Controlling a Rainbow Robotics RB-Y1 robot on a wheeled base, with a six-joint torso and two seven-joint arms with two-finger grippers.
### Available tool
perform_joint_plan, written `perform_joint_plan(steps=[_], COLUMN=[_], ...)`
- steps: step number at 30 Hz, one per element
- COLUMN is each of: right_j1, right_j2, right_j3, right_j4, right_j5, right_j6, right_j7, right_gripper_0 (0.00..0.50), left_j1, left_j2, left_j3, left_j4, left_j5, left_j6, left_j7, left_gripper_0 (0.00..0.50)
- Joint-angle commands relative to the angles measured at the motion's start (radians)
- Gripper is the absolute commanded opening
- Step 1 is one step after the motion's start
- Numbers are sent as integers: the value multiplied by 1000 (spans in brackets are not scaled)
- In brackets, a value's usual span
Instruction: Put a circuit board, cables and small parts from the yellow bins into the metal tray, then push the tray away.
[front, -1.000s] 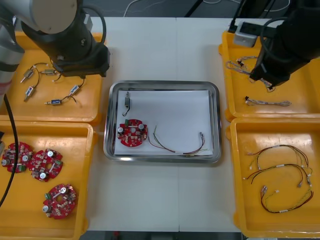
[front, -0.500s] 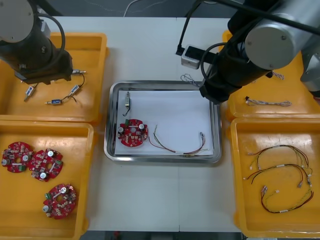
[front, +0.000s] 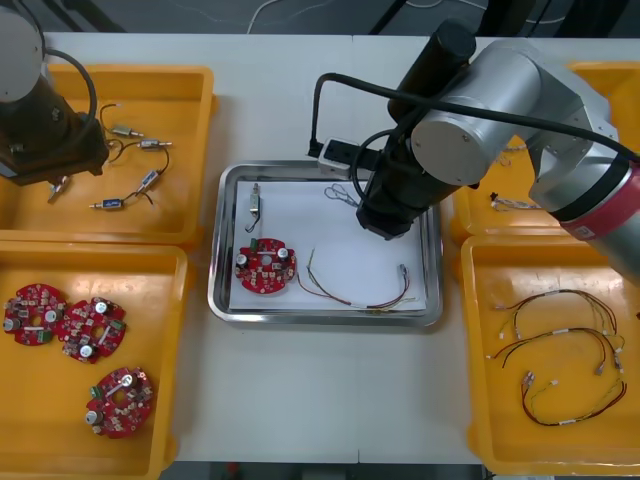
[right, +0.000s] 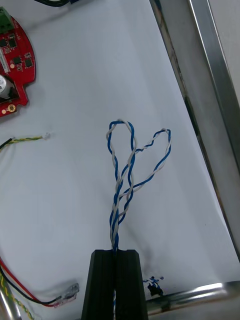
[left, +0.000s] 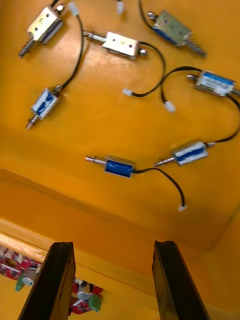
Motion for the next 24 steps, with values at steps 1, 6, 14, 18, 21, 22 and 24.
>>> perform_joint_plan(steps=[1, 6, 14, 18, 21, 22, 24], right_j1=[-63, -63, -63, -63, -63, -62, -62], right_j2=[32, 37, 37, 26, 20, 18, 17], right_j3=[50, 67, 65, 64, 52, 42, 22], right_j4=[40, 80, 75, 64, 54, 49, 37], right_j5=[24, 35, 50, 56, 50, 48, 45], right_j6=[-47, -86, -82, -82, -62, -48, -14], right_j7=[8, 20, 37, 45, 46, 46, 46], right_gripper_0=[0, 0, 371, 495, 500, 500, 500], left_j1=[10, 10, 8, 8, 8, 8, 8], left_j2=[46, 47, 46, 41, 41, 39, 30], left_j3=[40, 44, 50, 84, 96, 103, 118], left_j4=[50, 129, 178, 188, 204, 211, 231], left_j5=[-42, -56, -72, -62, -59, -59, -59], left_j6=[4, -51, -103, -146, -171, -175, -194], left_j7=[37, 147, 293, 374, 405, 416, 423], left_gripper_0=[453, 454, 461, 465, 470, 471, 475])
